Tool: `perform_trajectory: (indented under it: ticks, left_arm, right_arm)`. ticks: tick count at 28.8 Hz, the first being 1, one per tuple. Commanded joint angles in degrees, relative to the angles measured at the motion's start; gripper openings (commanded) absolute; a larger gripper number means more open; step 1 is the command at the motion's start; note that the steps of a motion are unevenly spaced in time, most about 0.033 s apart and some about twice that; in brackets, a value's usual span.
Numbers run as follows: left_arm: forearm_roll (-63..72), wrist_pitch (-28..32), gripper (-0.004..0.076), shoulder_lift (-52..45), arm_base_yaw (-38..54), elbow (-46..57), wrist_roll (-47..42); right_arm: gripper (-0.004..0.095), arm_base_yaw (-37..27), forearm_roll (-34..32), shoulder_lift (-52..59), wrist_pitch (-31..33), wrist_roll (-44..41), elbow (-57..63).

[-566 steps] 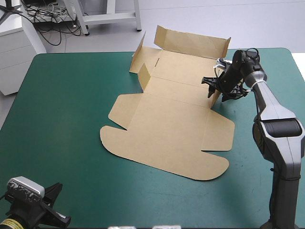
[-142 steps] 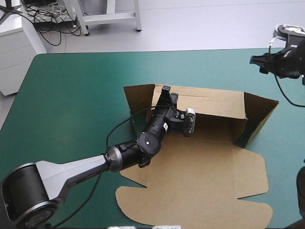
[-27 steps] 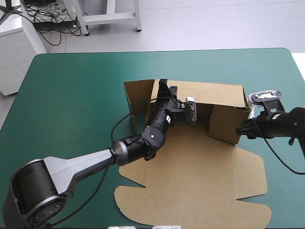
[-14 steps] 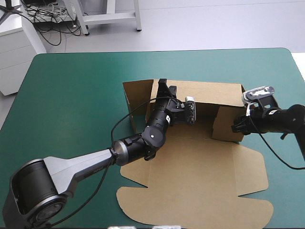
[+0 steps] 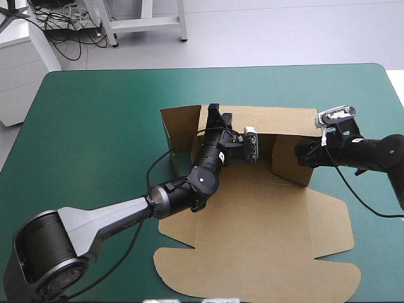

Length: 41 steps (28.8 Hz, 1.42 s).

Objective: Fold the box

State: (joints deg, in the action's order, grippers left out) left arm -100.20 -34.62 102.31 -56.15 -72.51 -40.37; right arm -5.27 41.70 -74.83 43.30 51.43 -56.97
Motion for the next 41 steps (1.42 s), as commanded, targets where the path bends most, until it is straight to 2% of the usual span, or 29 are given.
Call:
perform_trajectory:
  ticks: [1,3,6,10,12,14,24,27,29,32,38,39,41]
  left_arm:
    - [-2.99,-0.85,-0.0010,-2.40,0.06,-1.26,-1.24]
    - [-2.99,-0.85,-0.0010,-2.40,0.06,-1.26,-1.24]
    - [-2.99,-0.85,-0.0010,-2.40,0.06,-1.26,-1.24]
    - [-2.99,-0.21,-0.0010,-2.40,0.06,-1.26,-1.24]
    - [-2.99,0.86,-0.0010,-2.40,0.06,-1.26,-1.24]
    - [-2.99,1.44,-0.0010,-2.40,0.06,-1.26,-1.24]
    - [-2.99,2.84,-0.0008,-2.40,0.06,-1.26,-1.24]
    - [-2.99,3.45,0.0016,-2.40,0.06,-1.26,-1.24]
    - [-2.99,4.22,0.0059,-2.40,0.06,-1.26,-1.24]
    - [-2.99,4.66,0.0165,-2.40,0.06,-1.26,-1.14]
    - [-2.99,5.08,0.0494,-2.40,0.06,-1.26,-1.14]
    - [-2.99,5.42,0.0523,-2.40,0.06,-1.26,-1.14]
    - [-2.99,6.32,0.0532,-2.40,0.06,-1.26,-0.45]
  right_arm:
    - [0.0552,-0.31,5.54,0.25,-1.53,0.82,-1.62]
    - [0.0529,-0.31,7.22,-1.36,-1.53,0.82,-1.62]
    - [0.0370,-0.18,8.56,-3.72,-1.04,1.70,-1.62]
    - [-0.0022,-0.18,12.06,-6.33,-0.78,6.84,-1.62]
    - [0.0000,-0.18,16.03,-6.46,-2.86,11.43,-1.62]
    - [0.0000,-0.18,17.25,-6.46,-4.10,13.22,-1.62]
    - [0.0000,-0.18,13.87,-6.46,-6.23,12.82,-1.62]
    - [0.0000,-0.18,12.44,-6.46,-6.73,12.82,-1.62]
    - [0.0000,-0.18,11.58,-6.46,-7.32,12.82,-1.62]
    - [0.0000,-0.18,10.86,-6.46,-8.62,12.58,-1.62]
    - [0.0000,-0.18,9.55,-6.73,-9.95,12.58,-1.62]
    - [0.0000,-0.18,9.34,-6.88,-10.23,12.27,-1.62]
    - [0.0000,-0.18,8.82,-7.54,-10.68,11.39,-1.62]
